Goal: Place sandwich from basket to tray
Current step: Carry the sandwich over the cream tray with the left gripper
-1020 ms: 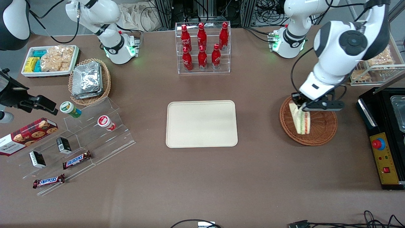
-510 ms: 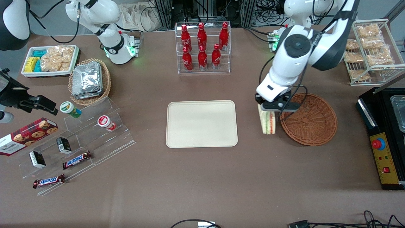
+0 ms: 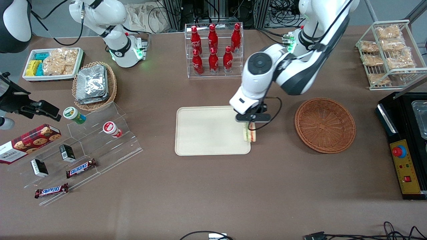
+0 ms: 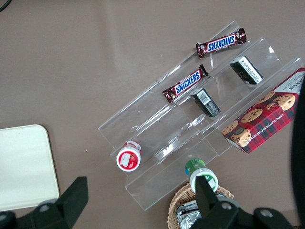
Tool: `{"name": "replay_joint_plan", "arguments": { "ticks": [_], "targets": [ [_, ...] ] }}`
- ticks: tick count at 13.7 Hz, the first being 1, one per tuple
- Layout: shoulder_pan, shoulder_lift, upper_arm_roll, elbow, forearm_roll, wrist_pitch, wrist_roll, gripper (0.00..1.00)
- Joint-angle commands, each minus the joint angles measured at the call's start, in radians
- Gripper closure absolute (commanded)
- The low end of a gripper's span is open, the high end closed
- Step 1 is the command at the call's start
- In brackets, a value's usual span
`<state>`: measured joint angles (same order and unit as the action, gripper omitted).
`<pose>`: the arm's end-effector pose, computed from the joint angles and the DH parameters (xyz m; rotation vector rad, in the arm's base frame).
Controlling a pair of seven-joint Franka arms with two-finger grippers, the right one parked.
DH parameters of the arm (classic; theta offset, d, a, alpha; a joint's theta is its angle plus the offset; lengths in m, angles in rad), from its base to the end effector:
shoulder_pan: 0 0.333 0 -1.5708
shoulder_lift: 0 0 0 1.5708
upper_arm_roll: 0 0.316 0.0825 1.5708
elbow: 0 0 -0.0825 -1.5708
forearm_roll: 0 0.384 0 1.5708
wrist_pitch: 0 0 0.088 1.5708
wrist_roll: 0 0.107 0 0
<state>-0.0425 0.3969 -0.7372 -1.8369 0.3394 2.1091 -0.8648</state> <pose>0.4792 -0.4051 0.3613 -3.1183 0.0851 -0.0247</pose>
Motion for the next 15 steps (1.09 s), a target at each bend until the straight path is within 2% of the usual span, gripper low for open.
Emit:
{"name": "replay_joint_plan", "arguments": {
  "ticks": [1, 8, 11, 15],
  "targets": [
    [-0.063, 0.135, 0.002, 0.096, 0.098, -0.024, -0.088, 0.97],
    [-0.089, 0.246, 0.002, 0.096, 0.135, 0.009, -0.106, 0.97],
    [-0.1, 0.286, 0.002, 0.09, 0.173, 0.017, -0.108, 0.97],
    [-0.142, 0.304, 0.016, 0.09, 0.176, 0.026, -0.111, 0.96]
  ]
}}
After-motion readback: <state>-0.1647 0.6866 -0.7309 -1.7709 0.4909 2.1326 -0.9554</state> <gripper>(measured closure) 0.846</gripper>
